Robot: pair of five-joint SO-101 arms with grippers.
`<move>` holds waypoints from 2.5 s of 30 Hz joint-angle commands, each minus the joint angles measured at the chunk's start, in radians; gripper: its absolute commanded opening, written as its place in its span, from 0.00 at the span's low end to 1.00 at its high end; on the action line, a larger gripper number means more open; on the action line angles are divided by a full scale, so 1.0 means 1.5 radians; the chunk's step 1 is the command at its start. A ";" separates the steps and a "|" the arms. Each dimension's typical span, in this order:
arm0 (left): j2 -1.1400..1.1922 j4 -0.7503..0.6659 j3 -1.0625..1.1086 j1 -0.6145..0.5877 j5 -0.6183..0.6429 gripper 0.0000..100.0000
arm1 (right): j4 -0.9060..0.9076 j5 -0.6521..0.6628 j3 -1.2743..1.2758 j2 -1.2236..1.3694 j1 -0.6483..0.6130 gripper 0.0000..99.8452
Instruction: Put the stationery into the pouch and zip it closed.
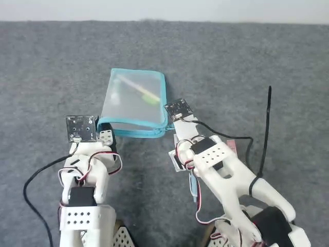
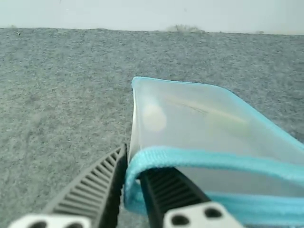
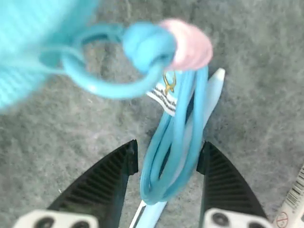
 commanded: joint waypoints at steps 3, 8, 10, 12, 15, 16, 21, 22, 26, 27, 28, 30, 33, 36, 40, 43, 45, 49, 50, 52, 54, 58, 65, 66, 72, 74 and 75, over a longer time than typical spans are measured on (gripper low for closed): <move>0.007 -0.025 -0.014 0.003 -0.007 0.01 | -0.013 -0.008 0.008 -0.006 -0.004 0.16; 0.007 -0.025 -0.014 0.003 -0.007 0.01 | -0.012 -0.005 0.009 -0.007 0.023 0.07; 0.007 -0.025 -0.014 0.003 -0.007 0.01 | -0.012 -0.005 0.009 -0.013 0.059 0.06; 0.007 -0.025 -0.014 0.003 -0.007 0.01 | -0.012 -0.004 0.006 -0.014 0.093 0.06; 0.007 -0.026 -0.014 0.003 -0.007 0.01 | -0.012 -0.004 0.003 -0.014 0.129 0.06; 0.007 -0.026 -0.014 0.003 -0.007 0.01 | -0.007 -0.003 -0.003 -0.014 0.142 0.06; 0.007 -0.026 -0.014 0.003 -0.007 0.01 | -0.006 0.033 -0.042 -0.014 0.221 0.07; 0.007 -0.026 -0.014 0.003 -0.007 0.01 | -0.006 0.042 -0.049 -0.014 0.231 0.07; 0.007 -0.026 -0.014 0.003 -0.007 0.01 | 0.051 0.048 -0.073 -0.015 0.230 0.16; 0.007 -0.026 -0.014 0.003 -0.007 0.01 | 0.084 0.048 -0.085 -0.016 0.222 0.19; 0.007 -0.026 -0.014 0.003 -0.007 0.01 | 0.123 0.049 -0.098 -0.016 0.212 0.21; 0.007 -0.026 -0.014 0.003 -0.007 0.01 | 0.183 0.059 -0.109 -0.032 0.187 0.24; 0.007 -0.027 -0.011 0.003 -0.007 0.01 | 0.210 0.061 -0.079 -0.081 0.147 0.21; 0.007 -0.028 -0.009 0.003 -0.007 0.01 | 0.187 0.066 -0.018 -0.123 0.112 0.19; 0.007 -0.028 -0.009 0.003 -0.007 0.01 | 0.166 0.068 0.033 -0.132 0.084 0.19; 0.007 -0.028 -0.008 0.003 -0.007 0.01 | 0.166 0.068 0.044 -0.119 0.079 0.19; 0.007 -0.028 -0.008 0.003 -0.007 0.01 | 0.164 0.066 0.049 -0.110 0.079 0.19; 0.007 -0.028 -0.008 0.003 -0.007 0.01 | 0.146 0.062 0.050 -0.088 0.078 0.19; 0.007 -0.028 -0.008 0.003 -0.007 0.01 | 0.137 0.062 0.051 -0.077 0.078 0.19; 0.007 -0.028 -0.008 0.003 -0.007 0.01 | 0.122 0.063 0.050 -0.044 0.078 0.19; 0.007 -0.028 -0.008 0.003 -0.007 0.01 | 0.106 0.063 0.044 -0.005 0.078 0.16; 0.007 -0.027 -0.008 0.003 -0.007 0.01 | 0.093 0.068 0.010 0.055 0.096 0.05; 0.007 -0.027 -0.008 0.011 -0.007 0.01 | 0.137 0.116 -0.088 0.030 0.259 0.01; 0.007 -0.027 -0.008 0.019 -0.007 0.01 | 0.143 0.121 -0.107 0.019 0.276 0.01; 0.007 -0.026 -0.007 0.034 -0.008 0.01 | 0.193 0.155 -0.193 -0.011 0.305 0.01; 0.007 -0.026 -0.007 0.033 -0.008 0.01 | 0.193 0.175 -0.211 -0.011 0.310 0.01; 0.007 -0.026 -0.007 0.033 -0.008 0.01 | 0.193 0.186 -0.218 -0.011 0.318 0.01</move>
